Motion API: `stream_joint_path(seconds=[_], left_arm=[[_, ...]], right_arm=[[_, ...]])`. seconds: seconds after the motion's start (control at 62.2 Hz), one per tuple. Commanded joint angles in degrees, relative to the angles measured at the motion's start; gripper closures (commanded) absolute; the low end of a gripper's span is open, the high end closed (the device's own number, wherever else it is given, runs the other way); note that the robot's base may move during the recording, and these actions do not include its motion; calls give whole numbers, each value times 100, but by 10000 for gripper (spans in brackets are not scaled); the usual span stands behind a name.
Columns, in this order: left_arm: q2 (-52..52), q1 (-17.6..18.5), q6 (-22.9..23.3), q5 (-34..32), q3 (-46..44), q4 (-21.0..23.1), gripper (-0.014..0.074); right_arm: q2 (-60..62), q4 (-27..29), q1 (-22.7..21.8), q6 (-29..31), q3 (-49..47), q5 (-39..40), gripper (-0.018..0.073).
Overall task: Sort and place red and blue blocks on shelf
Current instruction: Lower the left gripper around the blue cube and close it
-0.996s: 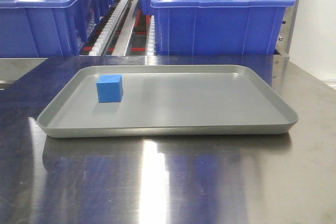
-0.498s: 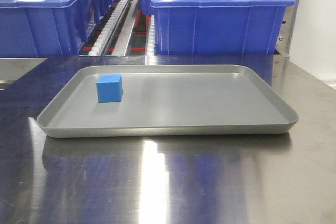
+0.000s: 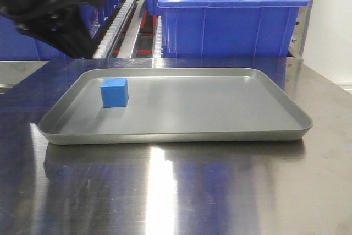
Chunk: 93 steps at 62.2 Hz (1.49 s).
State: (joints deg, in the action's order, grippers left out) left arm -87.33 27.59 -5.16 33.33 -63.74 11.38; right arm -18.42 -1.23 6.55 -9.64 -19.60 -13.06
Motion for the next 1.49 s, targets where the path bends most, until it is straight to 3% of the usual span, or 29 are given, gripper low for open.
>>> stream_joint_path(seconds=[0.0, 0.064, 0.129, 0.386, 0.611, 0.804, 1.479], left_arm=[[-97, 95, 459, 92, -573, -176, 244], [-342, 116, 1174, 280, -912, -502, 112], [-574, 120, 1820, 616, -1253, -808, 38], [-1436, 152, 3465, 2308, -2673, -1443, 30], [-2111, 386, 3496, 3069, -3663, -1767, 30], [-2452, 448, 3496, 3476, -3953, -1779, 30], [-2789, 451, 3795, 3298, -3956, -1779, 31]], right_arm=[[-18, -2, -33, 18, -160, 471, 508], [-18, -2, -33, 18, -160, 471, 508], [-18, -2, -33, 18, -160, 471, 508], [-18, -2, -33, 18, -160, 471, 508], [-18, -2, -33, 18, -160, 471, 508], [-18, -2, -33, 18, -160, 471, 508], [-18, -2, -33, 18, -160, 471, 508]])
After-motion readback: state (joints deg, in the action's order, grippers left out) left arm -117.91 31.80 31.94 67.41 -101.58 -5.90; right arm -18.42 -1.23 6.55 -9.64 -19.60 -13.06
